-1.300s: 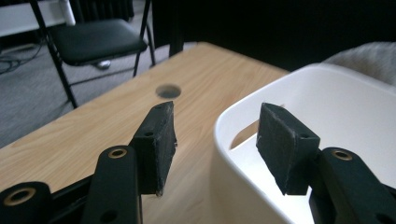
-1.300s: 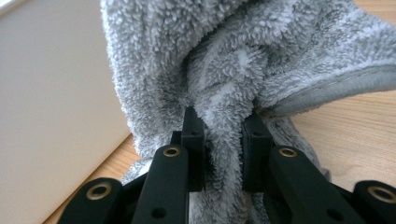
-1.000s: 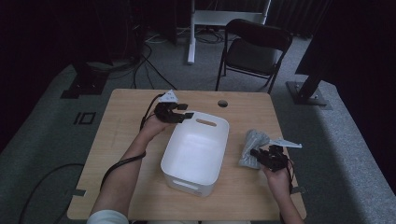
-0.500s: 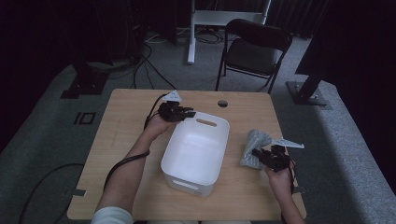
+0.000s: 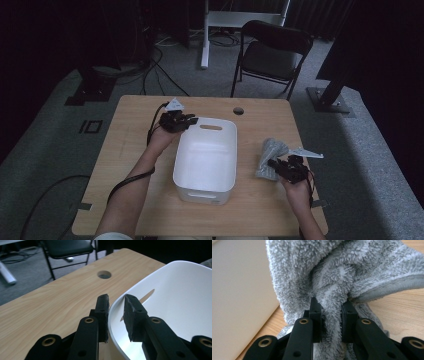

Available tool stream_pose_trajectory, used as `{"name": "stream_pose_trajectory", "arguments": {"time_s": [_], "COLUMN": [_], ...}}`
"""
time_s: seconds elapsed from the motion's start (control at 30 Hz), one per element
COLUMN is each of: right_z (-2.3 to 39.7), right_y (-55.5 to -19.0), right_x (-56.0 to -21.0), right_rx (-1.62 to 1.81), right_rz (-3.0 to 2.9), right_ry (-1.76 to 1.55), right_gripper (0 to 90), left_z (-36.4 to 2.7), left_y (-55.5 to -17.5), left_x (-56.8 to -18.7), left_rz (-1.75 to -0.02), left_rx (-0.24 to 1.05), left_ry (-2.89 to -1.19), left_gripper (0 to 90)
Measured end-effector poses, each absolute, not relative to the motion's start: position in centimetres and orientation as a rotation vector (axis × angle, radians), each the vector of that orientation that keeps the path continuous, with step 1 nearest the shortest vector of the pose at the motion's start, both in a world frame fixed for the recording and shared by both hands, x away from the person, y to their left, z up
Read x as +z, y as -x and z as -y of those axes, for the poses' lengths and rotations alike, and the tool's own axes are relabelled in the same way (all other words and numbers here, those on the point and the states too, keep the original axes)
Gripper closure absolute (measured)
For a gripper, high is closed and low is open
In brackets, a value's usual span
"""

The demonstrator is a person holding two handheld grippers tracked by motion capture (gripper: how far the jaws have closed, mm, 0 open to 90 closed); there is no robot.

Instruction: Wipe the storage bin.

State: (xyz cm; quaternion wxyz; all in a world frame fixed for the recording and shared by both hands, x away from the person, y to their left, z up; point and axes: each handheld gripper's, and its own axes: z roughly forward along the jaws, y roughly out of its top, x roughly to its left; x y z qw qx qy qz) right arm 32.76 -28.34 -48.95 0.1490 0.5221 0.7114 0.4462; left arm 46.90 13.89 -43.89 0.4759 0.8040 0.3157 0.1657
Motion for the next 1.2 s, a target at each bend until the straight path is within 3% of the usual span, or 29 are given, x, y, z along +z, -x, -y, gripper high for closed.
{"name": "stream_pose_trajectory", "arguments": {"time_s": [0.33, 0.53, 0.73, 0.83, 0.93, 1.2], "right_z": [27.9, 27.8, 28.1, 28.3, 28.4, 28.4], "right_y": [-32.7, -32.6, -32.6, -32.6, -32.6, -32.6], "right_x": [-48.7, -48.6, -48.7, -48.8, -48.8, -48.8], "right_rx": [1.288, 1.294, 1.291, 1.290, 1.290, 1.290], "right_rz": [-2.052, -2.049, -2.045, -2.042, -2.042, -2.043], "right_ry": [-1.484, -1.482, -1.492, -1.497, -1.499, -1.500], "right_gripper": [76.0, 76.0, 76.0, 76.0, 76.0, 76.0], "left_z": [-15.3, -15.9, -15.6, -15.5, -15.2, -15.2], "left_y": [-45.6, -46.3, -47.3, -47.7, -47.8, -47.1], "left_x": [-43.7, -43.5, -43.6, -43.6, -43.7, -43.6], "left_rz": [-0.832, -0.758, -0.721, -0.710, -0.703, -0.702], "left_rx": [0.435, 0.380, 0.354, 0.328, 0.315, 0.348], "left_ry": [-1.971, -1.960, -1.998, -2.012, -2.022, -2.039], "left_gripper": [73.8, 62.9, 61.9, 64.3, 72.6, 79.0]}}
